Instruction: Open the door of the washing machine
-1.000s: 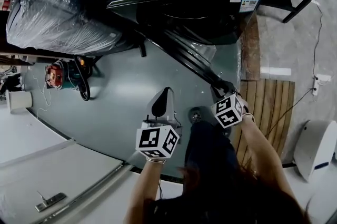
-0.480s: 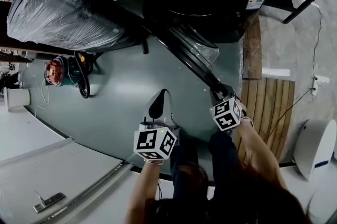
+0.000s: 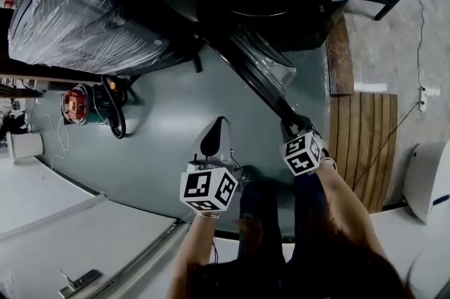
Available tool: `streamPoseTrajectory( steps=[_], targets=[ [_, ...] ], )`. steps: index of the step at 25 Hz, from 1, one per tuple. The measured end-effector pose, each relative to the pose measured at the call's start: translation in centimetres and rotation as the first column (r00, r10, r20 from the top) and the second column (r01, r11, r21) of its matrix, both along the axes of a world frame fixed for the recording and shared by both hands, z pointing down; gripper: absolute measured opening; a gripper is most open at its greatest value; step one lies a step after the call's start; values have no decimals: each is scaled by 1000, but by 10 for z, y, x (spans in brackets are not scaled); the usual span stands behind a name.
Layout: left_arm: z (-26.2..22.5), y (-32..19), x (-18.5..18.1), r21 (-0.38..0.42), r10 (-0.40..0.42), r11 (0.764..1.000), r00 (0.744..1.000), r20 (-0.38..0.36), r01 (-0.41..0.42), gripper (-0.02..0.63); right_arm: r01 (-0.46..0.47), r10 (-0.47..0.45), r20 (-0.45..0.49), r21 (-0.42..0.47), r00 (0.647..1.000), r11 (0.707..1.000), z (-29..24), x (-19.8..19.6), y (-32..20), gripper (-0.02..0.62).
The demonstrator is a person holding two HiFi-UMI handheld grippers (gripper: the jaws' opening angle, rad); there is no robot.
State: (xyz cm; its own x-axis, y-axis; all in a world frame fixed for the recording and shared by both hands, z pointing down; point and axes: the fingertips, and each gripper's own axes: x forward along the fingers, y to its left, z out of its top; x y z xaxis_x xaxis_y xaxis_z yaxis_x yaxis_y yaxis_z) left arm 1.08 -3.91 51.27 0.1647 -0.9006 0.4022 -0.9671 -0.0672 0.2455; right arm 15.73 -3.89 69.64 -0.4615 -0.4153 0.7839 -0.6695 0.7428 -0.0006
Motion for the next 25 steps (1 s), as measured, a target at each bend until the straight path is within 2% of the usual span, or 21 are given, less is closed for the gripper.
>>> streamPoseTrajectory(
  steps=[25],
  targets=[
    [-4, 55, -78, 14, 2, 1000, 1000, -17, -1, 12, -124, 125, 8, -52, 992, 991, 5, -79, 62, 80]
  ],
)
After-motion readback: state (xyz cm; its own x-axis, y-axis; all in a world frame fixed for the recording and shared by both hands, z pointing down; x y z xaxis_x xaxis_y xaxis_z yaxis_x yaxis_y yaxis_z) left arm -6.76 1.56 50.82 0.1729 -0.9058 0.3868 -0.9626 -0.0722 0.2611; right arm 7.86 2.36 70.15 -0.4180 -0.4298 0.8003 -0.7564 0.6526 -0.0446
